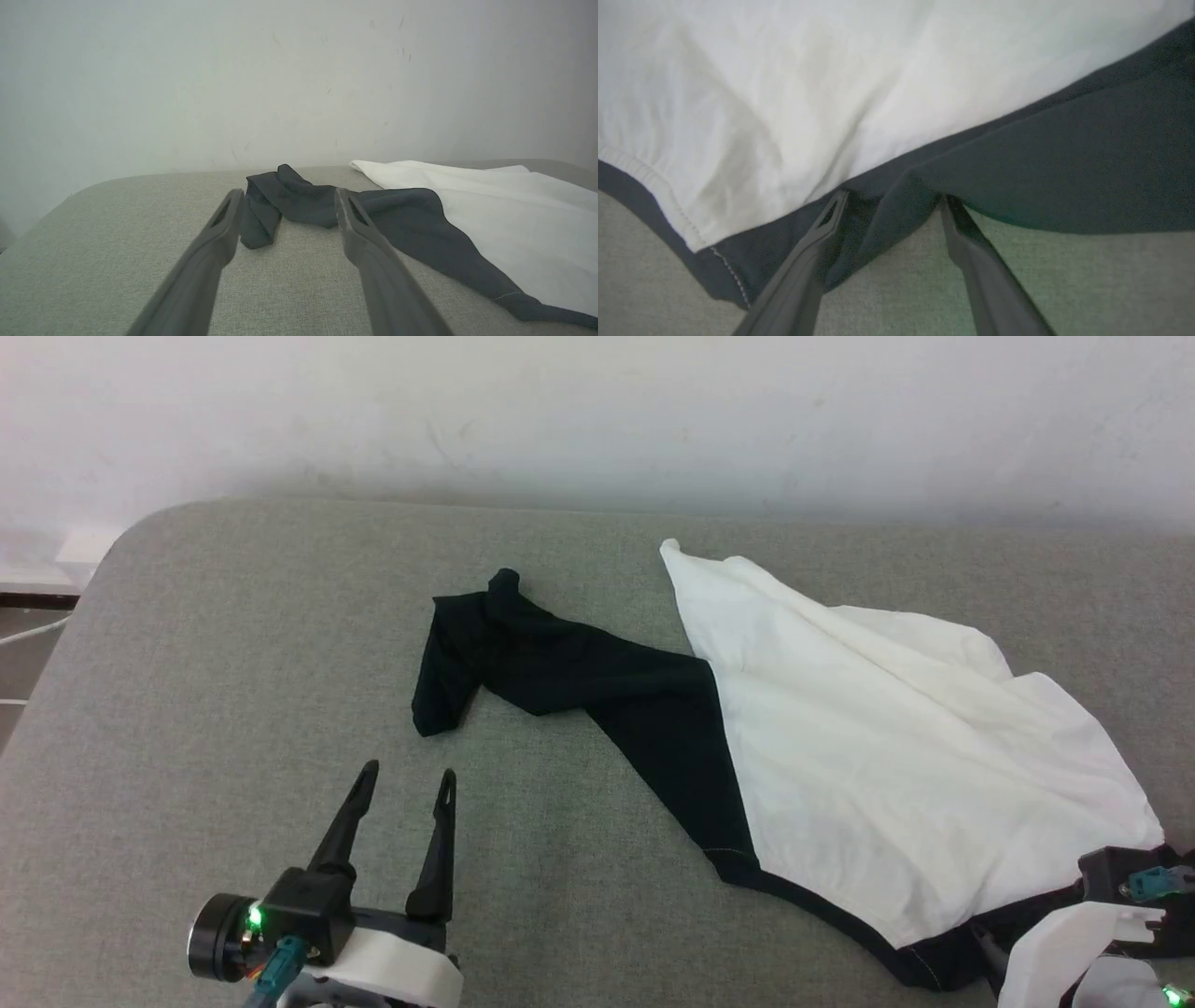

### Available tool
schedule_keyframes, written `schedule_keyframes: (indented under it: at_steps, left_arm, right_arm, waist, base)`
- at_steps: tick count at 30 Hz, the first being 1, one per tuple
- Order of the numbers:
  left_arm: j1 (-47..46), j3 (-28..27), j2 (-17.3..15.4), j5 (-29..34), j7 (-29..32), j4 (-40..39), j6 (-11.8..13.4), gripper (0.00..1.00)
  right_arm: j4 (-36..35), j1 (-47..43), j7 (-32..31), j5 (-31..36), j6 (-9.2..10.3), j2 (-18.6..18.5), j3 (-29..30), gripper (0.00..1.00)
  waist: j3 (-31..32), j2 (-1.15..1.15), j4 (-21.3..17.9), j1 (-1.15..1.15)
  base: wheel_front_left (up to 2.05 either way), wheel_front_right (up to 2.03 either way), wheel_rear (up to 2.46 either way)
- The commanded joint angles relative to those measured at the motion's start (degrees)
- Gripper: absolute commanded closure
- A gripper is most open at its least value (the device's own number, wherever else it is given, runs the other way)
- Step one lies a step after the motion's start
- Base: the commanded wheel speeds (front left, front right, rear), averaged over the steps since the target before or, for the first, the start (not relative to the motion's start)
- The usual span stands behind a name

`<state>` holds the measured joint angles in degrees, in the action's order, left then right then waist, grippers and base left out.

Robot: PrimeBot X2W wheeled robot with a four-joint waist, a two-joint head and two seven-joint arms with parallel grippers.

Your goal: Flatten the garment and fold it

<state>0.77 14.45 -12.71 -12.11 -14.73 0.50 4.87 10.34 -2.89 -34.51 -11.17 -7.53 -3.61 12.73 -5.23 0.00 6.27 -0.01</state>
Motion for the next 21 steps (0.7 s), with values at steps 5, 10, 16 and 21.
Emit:
schedule_keyframes:
  at_steps: [5,10,16,21]
  left_arm:
    - [0.3,-1.4,0.9,1.1,-0.3,1.6,-1.5,0.0]
    - [0.8,-1.7,1.7,1.9,-0.3,2.7,-2.8,0.0]
    - [0.8,0.5,3.1,2.2,-0.3,5.9,-5.6,0.0]
    - [-0.1,3.8,4.9,-0.2,3.7,10.2,-8.7,0.0]
  right_arm:
    - [2.8,-1.6,0.3,-0.5,0.04,0.7,-0.9,1.0]
    - [-2.2,-4.2,-1.0,-0.3,0.04,0.7,-1.0,1.0]
    - [-11.9,-9.1,-6.1,-1.9,0.04,0.7,-2.3,1.0]
    - [-17.3,-8.9,-2.2,-3.0,0.04,-0.4,-5.3,0.0]
  waist:
    - [0.9,0.0,-2.0,0.01]
    - [1.7,0.0,-5.7,0.01]
    - [1.9,0.0,-8.8,0.01]
    - [1.2,0.0,-10.0,0.01]
  base:
    - [0.0,0.0,0.0]
    - [0.0,0.0,0.0]
    - [0.0,0.0,0.0]
    - [0.0,0.0,0.0]
